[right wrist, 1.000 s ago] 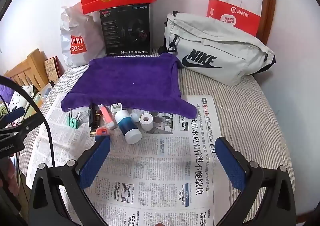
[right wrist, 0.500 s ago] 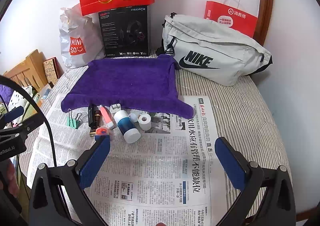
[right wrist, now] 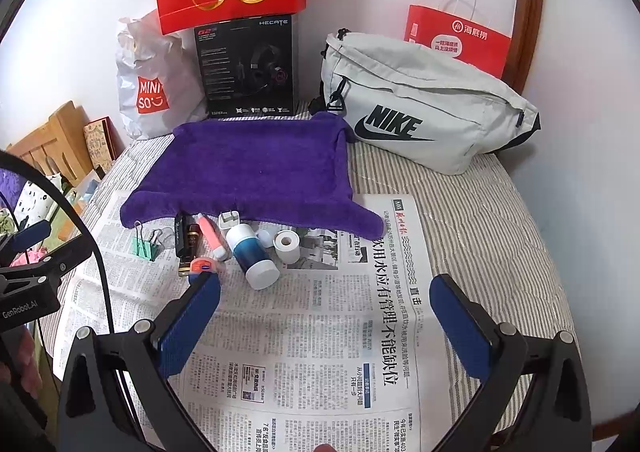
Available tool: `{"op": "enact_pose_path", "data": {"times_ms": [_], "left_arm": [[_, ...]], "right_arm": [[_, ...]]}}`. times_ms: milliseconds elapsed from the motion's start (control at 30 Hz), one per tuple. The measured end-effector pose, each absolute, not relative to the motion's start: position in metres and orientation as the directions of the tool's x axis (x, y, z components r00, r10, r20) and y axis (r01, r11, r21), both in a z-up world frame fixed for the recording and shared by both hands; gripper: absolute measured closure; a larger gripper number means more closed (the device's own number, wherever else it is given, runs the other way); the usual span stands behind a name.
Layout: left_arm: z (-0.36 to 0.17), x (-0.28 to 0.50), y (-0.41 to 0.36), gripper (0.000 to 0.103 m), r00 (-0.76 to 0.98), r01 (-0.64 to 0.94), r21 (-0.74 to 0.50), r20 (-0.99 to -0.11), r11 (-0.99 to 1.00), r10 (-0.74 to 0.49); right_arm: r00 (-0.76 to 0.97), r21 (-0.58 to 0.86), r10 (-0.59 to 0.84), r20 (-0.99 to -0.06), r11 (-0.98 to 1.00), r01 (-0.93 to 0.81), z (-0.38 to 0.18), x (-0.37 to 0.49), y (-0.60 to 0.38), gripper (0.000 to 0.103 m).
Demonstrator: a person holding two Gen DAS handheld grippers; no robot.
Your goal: Organize rigid objects
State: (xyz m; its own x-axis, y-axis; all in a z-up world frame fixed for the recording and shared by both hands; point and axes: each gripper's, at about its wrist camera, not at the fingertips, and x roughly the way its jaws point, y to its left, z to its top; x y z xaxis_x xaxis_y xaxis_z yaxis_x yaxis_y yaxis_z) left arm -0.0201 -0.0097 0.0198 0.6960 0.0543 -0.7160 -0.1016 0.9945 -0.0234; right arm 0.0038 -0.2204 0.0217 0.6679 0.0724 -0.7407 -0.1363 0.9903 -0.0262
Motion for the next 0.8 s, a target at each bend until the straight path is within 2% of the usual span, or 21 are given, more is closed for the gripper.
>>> {"op": "enact_pose_path", "data": {"times_ms": [800], "left_arm": [[0.0177,-0.0235,-0.0114,0.000,0.688,-0.100,-0.004,-0.723,0.995,0.066]], "right_arm": [[0.670,-0.019,0.075,-0.739,0.991,-0.132,0.0212,0.0010,-0.2202,0.000]]}}
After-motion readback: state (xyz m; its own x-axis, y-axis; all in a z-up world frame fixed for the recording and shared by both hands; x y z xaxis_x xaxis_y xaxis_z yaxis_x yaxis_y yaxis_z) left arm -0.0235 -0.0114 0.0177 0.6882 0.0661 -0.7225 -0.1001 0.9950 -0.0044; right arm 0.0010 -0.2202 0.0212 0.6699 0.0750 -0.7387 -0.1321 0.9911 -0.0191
